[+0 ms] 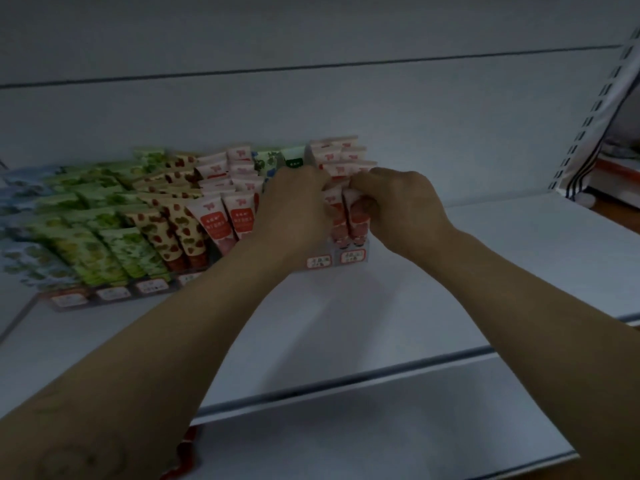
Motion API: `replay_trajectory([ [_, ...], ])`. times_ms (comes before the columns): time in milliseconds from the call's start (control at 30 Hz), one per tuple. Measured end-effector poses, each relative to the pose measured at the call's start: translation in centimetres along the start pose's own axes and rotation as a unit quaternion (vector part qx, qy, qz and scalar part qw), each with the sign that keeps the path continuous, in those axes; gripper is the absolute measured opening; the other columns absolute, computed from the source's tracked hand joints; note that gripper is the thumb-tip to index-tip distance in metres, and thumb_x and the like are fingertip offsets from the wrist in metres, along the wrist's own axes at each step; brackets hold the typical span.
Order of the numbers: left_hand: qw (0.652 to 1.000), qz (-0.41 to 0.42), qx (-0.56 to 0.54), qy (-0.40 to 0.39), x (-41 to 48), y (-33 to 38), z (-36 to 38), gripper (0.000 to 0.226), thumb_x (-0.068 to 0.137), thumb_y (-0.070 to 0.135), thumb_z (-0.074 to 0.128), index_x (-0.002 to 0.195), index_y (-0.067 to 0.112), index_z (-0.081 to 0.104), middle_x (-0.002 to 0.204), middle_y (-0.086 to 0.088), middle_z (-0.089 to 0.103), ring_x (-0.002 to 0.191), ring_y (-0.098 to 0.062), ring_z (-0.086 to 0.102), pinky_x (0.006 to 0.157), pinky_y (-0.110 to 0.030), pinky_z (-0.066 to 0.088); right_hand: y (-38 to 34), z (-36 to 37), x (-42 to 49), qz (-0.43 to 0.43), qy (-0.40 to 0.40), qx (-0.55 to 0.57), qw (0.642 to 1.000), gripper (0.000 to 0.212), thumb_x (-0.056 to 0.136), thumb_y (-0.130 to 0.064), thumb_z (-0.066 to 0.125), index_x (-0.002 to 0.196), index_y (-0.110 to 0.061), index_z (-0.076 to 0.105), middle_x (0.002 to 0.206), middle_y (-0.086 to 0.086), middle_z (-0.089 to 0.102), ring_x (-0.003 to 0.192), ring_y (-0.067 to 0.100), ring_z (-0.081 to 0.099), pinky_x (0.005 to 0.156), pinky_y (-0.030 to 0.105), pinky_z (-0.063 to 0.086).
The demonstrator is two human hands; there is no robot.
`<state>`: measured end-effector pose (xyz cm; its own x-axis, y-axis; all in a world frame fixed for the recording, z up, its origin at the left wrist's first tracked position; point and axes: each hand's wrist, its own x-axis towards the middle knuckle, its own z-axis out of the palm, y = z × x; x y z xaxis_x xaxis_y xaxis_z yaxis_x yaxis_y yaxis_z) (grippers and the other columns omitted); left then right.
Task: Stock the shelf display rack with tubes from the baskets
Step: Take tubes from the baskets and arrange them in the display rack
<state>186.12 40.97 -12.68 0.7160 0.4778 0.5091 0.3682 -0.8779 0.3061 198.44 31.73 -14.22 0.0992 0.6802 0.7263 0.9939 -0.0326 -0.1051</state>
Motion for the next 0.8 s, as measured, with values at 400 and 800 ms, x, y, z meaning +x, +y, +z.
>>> replay_trajectory([
  [400, 0.998, 0.02, 0.058, -0.031, 0.0, 2.3, -0.9, 0.009, 0.087, 0.014, 0.057, 0.079, 0.011, 0.056, 0.08, -0.007, 0.055, 0.079, -0.025, 0.055, 0.064, -0.034, 0.041, 0.5, 0.9, -0.5, 0.091, 0.048, 0.009, 0.995, 0.036, 0.074, -0.024, 0.034, 0.076, -0.005, 0.065, 0.071, 0.013, 0.068, 0.061, 0.03, 0.059, 0.055, 0.035, 0.045],
  [800, 0.999, -0.029, -0.035, -0.008, -0.7, 0.1, 0.4, 0.013, 0.078, 0.007, 0.065, 0.07, 0.015, 0.059, 0.067, 0.0, 0.055, 0.071, -0.021, 0.057, 0.058, -0.026, 0.041, 1.2, 0.9, -1.5, 0.094, 0.042, 0.02, 0.994, 0.022, 0.072, -0.018, 0.044, 0.068, -0.003, 0.06, 0.065, 0.012, 0.064, 0.057, 0.03, 0.056, 0.05, 0.035, 0.044],
])
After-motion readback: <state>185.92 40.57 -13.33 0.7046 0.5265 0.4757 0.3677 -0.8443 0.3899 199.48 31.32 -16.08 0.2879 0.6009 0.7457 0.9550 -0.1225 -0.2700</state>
